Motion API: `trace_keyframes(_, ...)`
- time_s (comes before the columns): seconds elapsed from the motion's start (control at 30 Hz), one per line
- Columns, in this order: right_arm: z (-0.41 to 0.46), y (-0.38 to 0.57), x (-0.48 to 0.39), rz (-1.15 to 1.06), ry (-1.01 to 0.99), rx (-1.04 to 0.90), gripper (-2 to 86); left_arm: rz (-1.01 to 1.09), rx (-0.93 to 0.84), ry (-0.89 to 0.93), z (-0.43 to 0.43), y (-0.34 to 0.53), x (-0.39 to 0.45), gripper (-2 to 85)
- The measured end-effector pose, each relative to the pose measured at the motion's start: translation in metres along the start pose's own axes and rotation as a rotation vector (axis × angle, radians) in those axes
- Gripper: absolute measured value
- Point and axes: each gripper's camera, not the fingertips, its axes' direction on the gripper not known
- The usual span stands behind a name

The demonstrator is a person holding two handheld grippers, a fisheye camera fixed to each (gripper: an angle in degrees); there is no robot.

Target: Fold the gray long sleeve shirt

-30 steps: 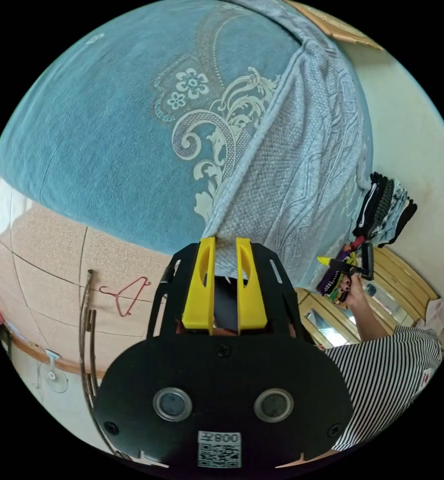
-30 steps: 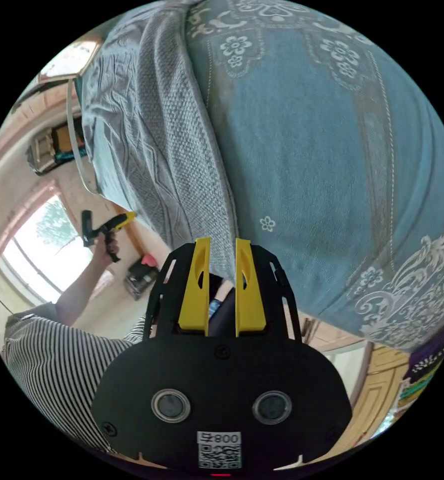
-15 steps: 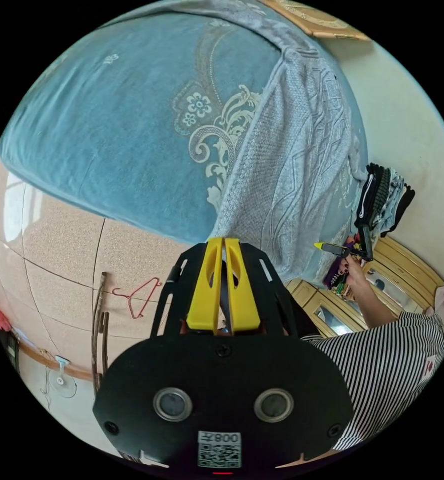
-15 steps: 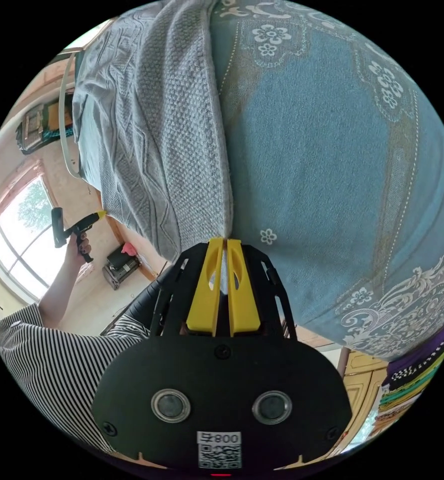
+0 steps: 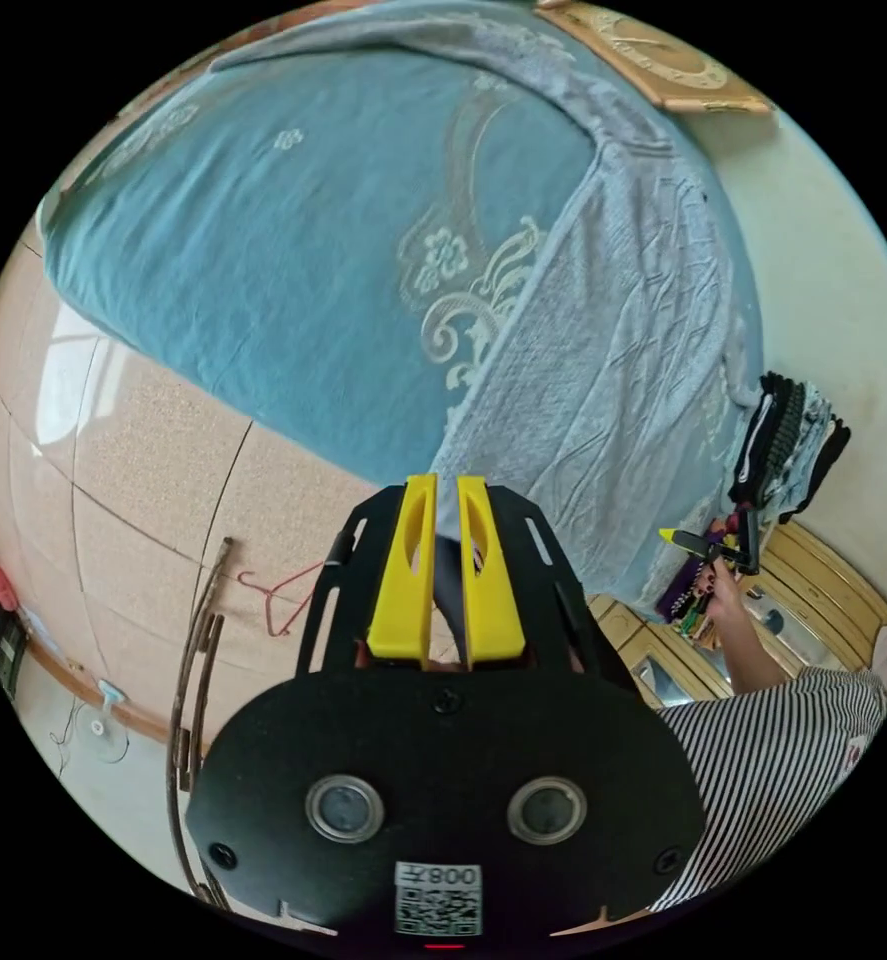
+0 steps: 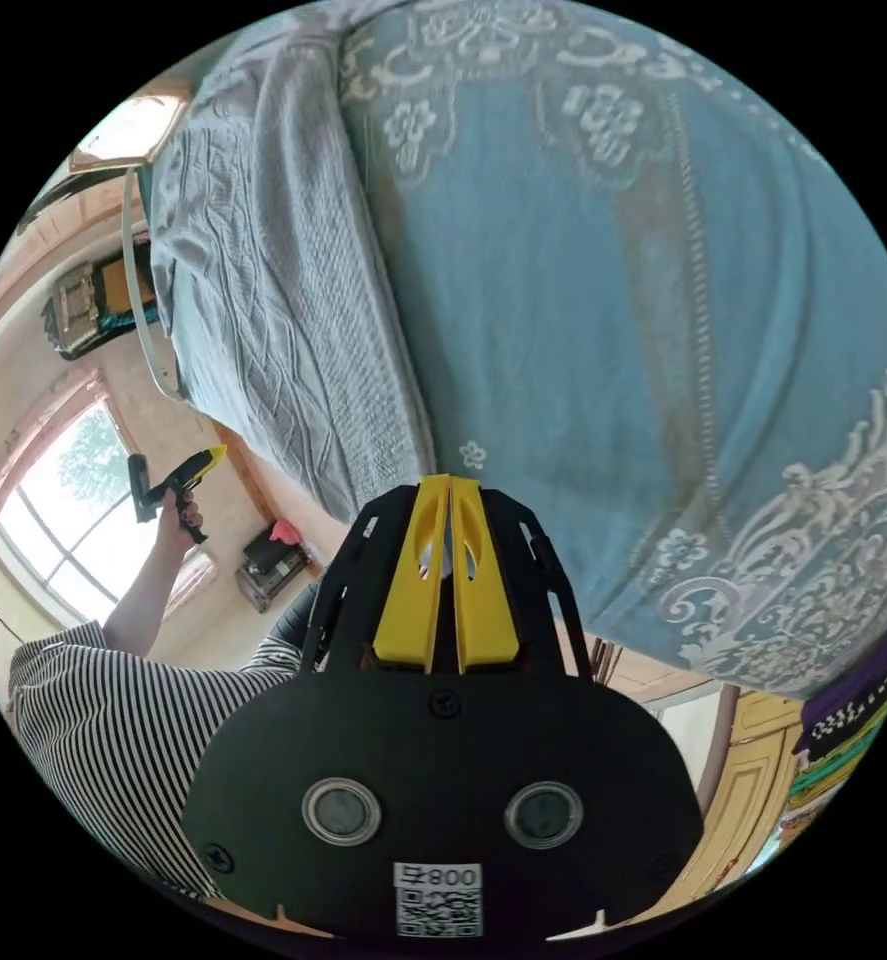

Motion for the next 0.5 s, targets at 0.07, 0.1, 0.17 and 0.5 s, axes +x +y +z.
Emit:
trace_keyframes(0.07,-0.028,-0.006,-0.002,-0.011,0.003,0.081,2.7,0.052,0.099,0.089,-0.028,-0.021,0.02,8.1)
trace_keyframes(0.1,-0.051,-0.017,-0.005,-0.035,-0.014,0.147,3.3,0.073,0.121,0.111,-0.035,-0.029,0.027,8.7)
trace_keyframes(0.17,-0.09,-0.043,-0.022,-0.121,-0.02,0.254,4.3,0.202,0.184,0.14,-0.057,-0.073,0.064,9.6)
trace_keyframes(0.5,-0.23,-0.258,-0.203,-0.595,0.393,0.485,7.7,0.531,0.318,0.024,-0.125,-0.265,0.23,10.6)
